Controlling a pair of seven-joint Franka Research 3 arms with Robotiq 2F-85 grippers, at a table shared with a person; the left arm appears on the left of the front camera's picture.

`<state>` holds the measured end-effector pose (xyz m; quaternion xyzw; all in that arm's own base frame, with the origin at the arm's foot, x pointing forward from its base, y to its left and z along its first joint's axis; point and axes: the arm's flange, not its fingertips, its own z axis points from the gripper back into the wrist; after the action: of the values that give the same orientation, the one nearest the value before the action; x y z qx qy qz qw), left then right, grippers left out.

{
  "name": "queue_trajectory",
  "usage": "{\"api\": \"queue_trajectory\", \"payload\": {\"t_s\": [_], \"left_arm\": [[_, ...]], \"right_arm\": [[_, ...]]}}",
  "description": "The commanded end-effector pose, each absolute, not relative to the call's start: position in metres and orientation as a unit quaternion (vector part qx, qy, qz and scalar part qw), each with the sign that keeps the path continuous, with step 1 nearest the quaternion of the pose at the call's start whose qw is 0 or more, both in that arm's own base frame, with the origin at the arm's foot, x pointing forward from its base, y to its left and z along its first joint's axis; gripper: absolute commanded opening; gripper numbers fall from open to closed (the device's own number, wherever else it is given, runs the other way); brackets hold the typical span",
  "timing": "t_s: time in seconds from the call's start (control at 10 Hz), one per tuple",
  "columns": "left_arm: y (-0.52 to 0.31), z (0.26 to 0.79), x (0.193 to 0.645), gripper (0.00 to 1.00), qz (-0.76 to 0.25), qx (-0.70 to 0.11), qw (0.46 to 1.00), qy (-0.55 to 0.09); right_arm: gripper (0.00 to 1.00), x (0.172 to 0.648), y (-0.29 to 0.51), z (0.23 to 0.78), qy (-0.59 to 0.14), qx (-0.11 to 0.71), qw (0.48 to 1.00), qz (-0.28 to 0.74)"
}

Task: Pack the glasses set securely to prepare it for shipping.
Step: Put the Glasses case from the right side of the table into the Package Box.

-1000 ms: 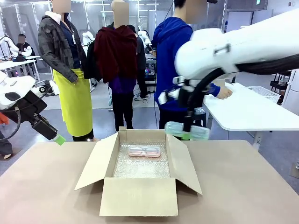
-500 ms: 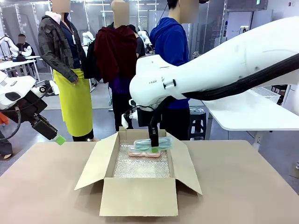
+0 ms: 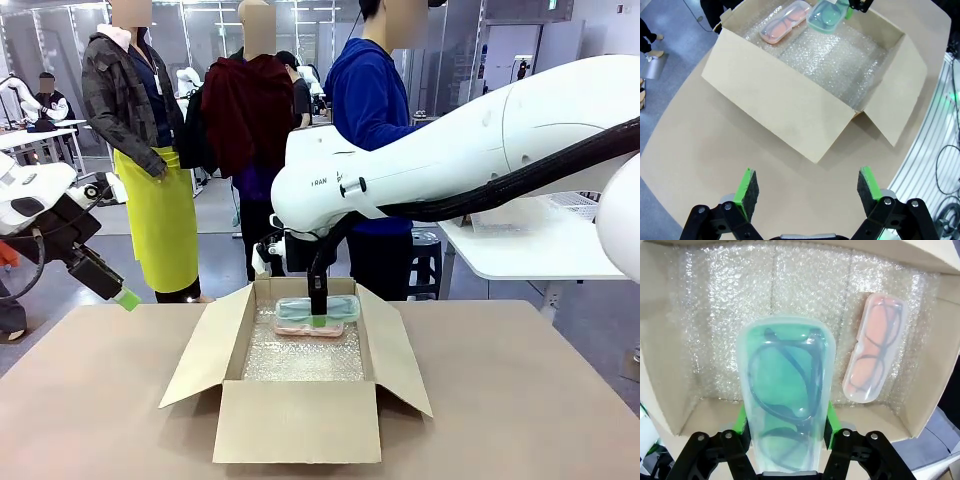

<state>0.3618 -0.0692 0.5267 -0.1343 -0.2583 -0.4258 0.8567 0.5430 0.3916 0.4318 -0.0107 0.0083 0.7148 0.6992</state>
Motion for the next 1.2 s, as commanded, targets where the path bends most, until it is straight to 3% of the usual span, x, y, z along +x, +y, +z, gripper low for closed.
{"api": "queue_trajectory", "payload": {"t_s": [0.0, 0.3, 0.4, 0.6, 1.1], "left_arm": [[-0.066, 0.527, 0.362, 1.0, -0.434, -0.146, 0.85, -0.261], [-0.066, 0.527, 0.362, 1.0, -0.434, -0.146, 0.85, -0.261], [-0.066, 0.527, 0.362, 1.0, -0.434, -0.146, 0.85, -0.261], [-0.066, 0.527, 0.362, 1.0, -0.434, -0.146, 0.85, -0.261], [-0.066, 0.527, 0.362, 1.0, -0.434, -0.146, 0.85, -0.261]], "right_arm": [[0.2, 0.539, 0.389, 0.434, 0.015, -0.015, 0.689, 0.724], [0.2, 0.539, 0.389, 0.434, 0.015, -0.015, 0.689, 0.724], [0.63, 0.542, 0.391, 0.431, 0.012, -0.011, 0.698, 0.716], [0.63, 0.539, 0.414, 0.409, -0.033, 0.006, 0.665, 0.746], [0.63, 0.55, 0.428, 0.357, 0.031, 0.035, 0.669, 0.742]]}}
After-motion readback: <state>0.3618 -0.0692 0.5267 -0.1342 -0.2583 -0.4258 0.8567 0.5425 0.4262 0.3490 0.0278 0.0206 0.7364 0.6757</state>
